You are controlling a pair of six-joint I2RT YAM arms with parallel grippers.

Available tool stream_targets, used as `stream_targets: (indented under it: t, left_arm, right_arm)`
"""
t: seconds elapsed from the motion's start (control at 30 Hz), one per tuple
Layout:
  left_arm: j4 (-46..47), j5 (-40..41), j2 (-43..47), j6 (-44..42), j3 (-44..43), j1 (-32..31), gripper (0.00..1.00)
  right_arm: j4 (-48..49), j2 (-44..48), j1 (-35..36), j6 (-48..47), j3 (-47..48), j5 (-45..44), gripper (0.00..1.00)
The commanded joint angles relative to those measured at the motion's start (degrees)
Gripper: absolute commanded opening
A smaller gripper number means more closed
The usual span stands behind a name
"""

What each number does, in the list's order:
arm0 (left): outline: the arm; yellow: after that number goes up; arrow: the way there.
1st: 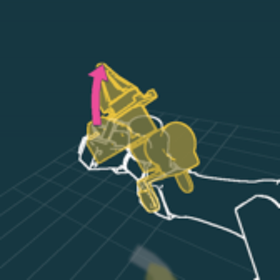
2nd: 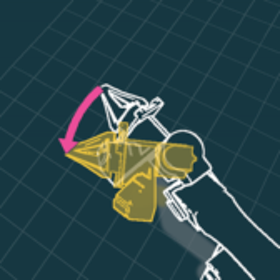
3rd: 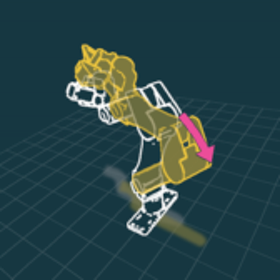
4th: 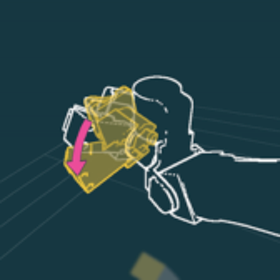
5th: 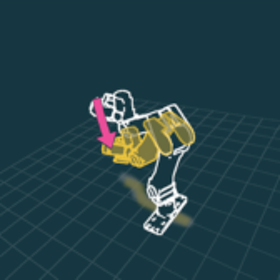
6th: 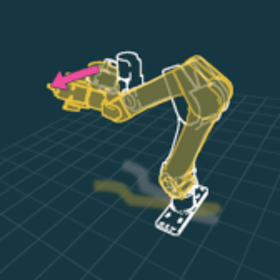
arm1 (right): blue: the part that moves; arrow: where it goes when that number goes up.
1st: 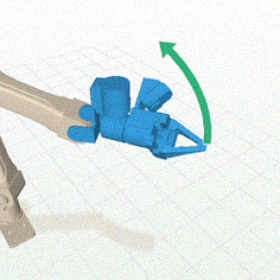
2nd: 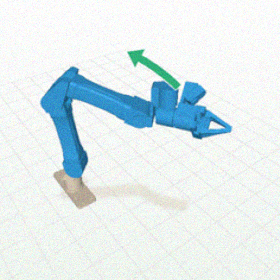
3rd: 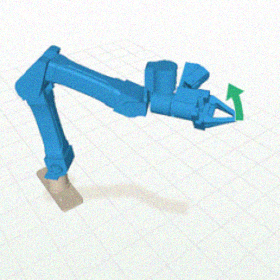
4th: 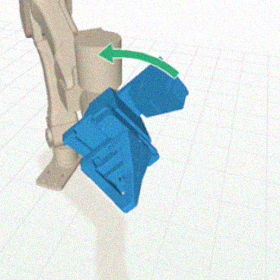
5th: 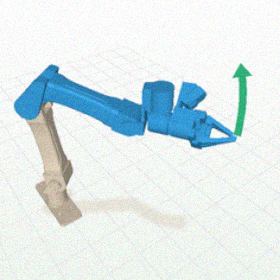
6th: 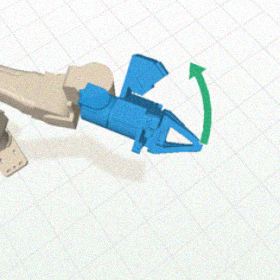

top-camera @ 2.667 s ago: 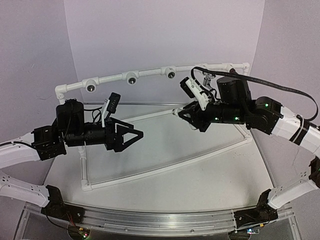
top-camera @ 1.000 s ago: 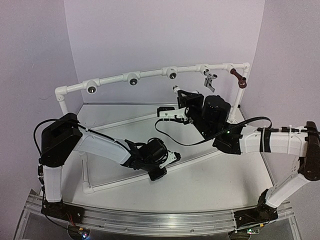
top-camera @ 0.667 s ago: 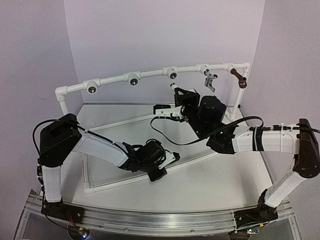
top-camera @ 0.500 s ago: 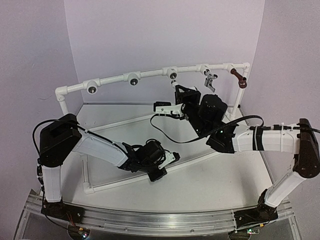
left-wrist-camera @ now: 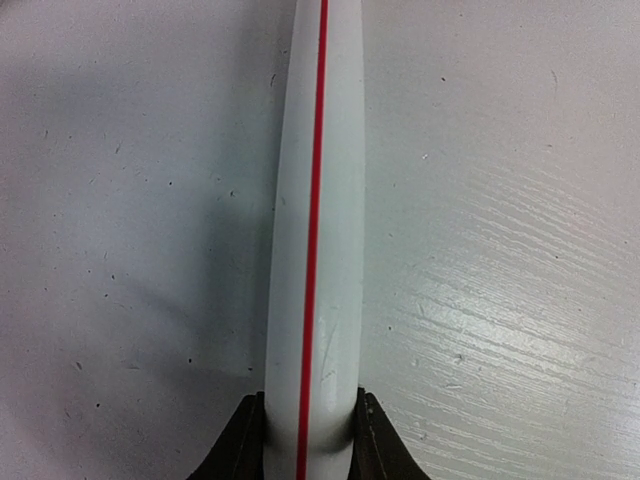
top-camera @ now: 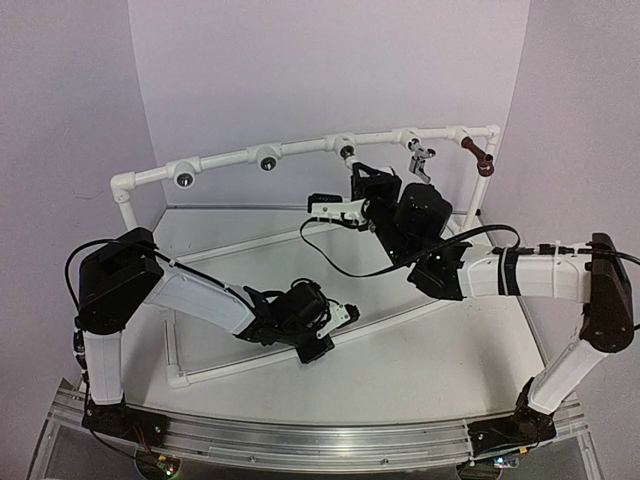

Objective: Install the water faucets
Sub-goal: Hold the pipe with the faucet installed at the center of the board, then screw the water faucet onto the adaptor.

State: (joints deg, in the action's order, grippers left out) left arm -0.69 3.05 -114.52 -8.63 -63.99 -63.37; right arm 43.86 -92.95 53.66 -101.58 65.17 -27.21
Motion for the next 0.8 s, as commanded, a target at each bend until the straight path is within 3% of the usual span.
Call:
stream_targets:
  t: [0.0, 0.77]
  left_arm:
    - [-5.55, -1.14, -6.05, 5.21, 4.11, 0.09, 0.00]
    - [-5.55, -1.10, -6.95, 5.80, 4.98, 0.13, 0.00]
  right_arm:
    - [4.19, -0.37, -1.22, 2.02, 2.87, 0.90, 0.00]
    - [0.41, -0.29, -1.02, 3.64, 5.32, 2.44, 0.00]
